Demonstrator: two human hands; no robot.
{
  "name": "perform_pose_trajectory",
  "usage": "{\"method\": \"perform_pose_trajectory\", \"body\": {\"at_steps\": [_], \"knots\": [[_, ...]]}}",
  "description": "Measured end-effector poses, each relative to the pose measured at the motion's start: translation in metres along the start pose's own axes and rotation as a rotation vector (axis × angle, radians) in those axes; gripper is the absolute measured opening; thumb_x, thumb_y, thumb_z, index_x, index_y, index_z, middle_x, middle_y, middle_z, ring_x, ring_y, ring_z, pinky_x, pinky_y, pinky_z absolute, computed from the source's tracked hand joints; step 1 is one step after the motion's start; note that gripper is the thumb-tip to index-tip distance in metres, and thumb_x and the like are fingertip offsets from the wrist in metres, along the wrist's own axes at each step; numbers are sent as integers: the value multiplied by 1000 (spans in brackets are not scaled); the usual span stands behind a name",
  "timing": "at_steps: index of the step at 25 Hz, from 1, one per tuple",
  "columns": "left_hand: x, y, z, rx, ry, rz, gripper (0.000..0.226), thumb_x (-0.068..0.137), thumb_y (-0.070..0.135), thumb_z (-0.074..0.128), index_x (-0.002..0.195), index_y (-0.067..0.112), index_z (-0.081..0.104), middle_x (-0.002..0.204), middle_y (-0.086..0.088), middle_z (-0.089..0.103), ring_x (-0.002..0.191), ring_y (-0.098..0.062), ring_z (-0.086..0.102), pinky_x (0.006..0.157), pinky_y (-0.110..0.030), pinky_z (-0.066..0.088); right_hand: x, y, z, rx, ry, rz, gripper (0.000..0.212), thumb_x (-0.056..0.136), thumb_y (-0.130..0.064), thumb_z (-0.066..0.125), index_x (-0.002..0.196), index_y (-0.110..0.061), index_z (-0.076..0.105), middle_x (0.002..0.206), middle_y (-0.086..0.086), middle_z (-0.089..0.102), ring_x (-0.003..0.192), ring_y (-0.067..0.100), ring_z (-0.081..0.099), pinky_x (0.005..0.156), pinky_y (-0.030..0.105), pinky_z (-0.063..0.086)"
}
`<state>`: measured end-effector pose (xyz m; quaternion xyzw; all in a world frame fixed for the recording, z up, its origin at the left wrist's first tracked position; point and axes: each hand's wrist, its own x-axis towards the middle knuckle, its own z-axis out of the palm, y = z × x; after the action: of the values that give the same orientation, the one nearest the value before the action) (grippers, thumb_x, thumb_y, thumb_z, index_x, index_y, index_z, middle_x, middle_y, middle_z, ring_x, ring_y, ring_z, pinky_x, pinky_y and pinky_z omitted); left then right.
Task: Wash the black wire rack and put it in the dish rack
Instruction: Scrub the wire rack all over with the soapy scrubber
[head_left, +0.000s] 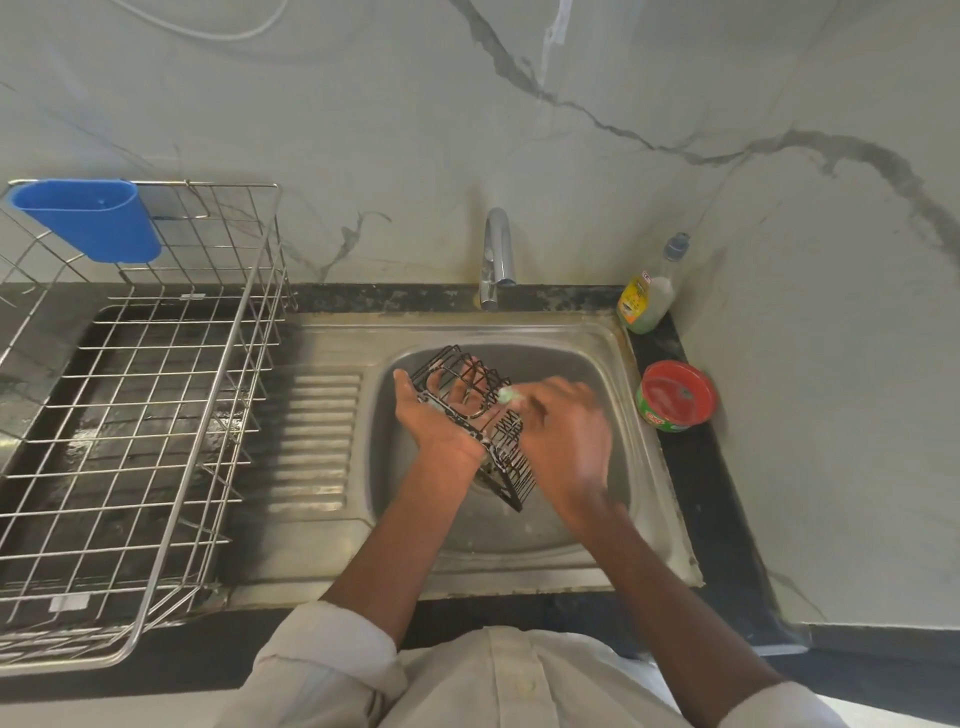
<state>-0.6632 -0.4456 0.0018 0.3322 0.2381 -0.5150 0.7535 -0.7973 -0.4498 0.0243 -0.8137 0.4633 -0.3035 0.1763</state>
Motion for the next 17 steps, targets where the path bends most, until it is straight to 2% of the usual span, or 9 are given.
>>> {"method": "perform_pose_trajectory", "body": {"at_steps": [3, 6, 7, 9, 10, 12, 14, 15, 17], "knots": [[5, -2, -3, 19, 1, 8, 56, 96, 71, 55, 114, 19, 65, 127, -20, 72, 110, -38, 70, 105, -57, 53, -8, 6, 1, 7, 43, -118, 16, 87, -8, 78, 95, -21, 81, 93, -9, 77, 87, 13, 63, 71, 22, 50], [7, 0, -6, 43, 46, 22, 62, 97, 74, 51, 124, 20, 67, 131, -19, 73, 119, -38, 71, 105, -64, 51, -11, 8, 0, 50, 128, 47, 11, 87, -10, 81, 91, -20, 78, 89, -6, 76, 85, 12, 66, 70, 10, 39], [9, 2, -8, 32, 43, 22, 64, 98, 73, 50, 126, 18, 67, 131, -19, 72, 121, -39, 70, 105, -67, 51, -16, 7, 1, 55, 77, 31, 11, 88, -9, 80, 90, -19, 77, 89, -7, 75, 84, 10, 65, 70, 9, 39], [10, 7, -10, -11, 28, 25, 64, 101, 70, 48, 126, 14, 66, 136, -23, 70, 124, -42, 68, 108, -69, 49, -23, 3, 4, 127, -101, -20, 11, 88, -9, 79, 91, -19, 77, 91, -10, 75, 82, 5, 63, 73, 17, 47], [11, 8, -11, -20, 19, 32, 64, 101, 70, 47, 125, 14, 66, 137, -24, 69, 123, -42, 69, 108, -68, 49, -21, 1, 2, 207, -154, 41, 11, 88, -10, 80, 92, -20, 78, 91, -13, 75, 81, 2, 64, 74, 19, 50], [10, 9, -12, 20, 1, 42, 70, 101, 75, 43, 124, 14, 68, 133, -23, 71, 114, -39, 71, 100, -58, 56, -12, 0, -5, 287, -134, 109, 11, 87, -15, 81, 96, -22, 80, 92, -15, 75, 80, 1, 65, 74, 19, 51], [6, 5, -12, 99, -83, 49, 84, 99, 82, 35, 114, 10, 76, 121, -24, 74, 105, -38, 72, 94, -48, 59, -1, -9, -7, 152, -123, -49, 12, 87, -20, 81, 99, -24, 82, 93, -14, 76, 83, 6, 61, 74, 23, 49], [4, 1, -11, 159, -144, 39, 91, 97, 85, 32, 111, 7, 77, 118, -23, 72, 106, -38, 71, 98, -48, 57, 6, -14, -3, 76, -132, -129, 12, 87, -21, 80, 99, -25, 82, 93, -12, 76, 84, 8, 58, 74, 25, 48], [-8, -8, -7, 266, -202, 1, 94, 96, 87, 32, 112, 6, 77, 116, -20, 73, 110, -35, 73, 103, -44, 57, 22, -26, 4, 10, -169, -140, 12, 89, -22, 76, 99, -24, 82, 96, -8, 77, 88, 12, 58, 78, 28, 52]]}}
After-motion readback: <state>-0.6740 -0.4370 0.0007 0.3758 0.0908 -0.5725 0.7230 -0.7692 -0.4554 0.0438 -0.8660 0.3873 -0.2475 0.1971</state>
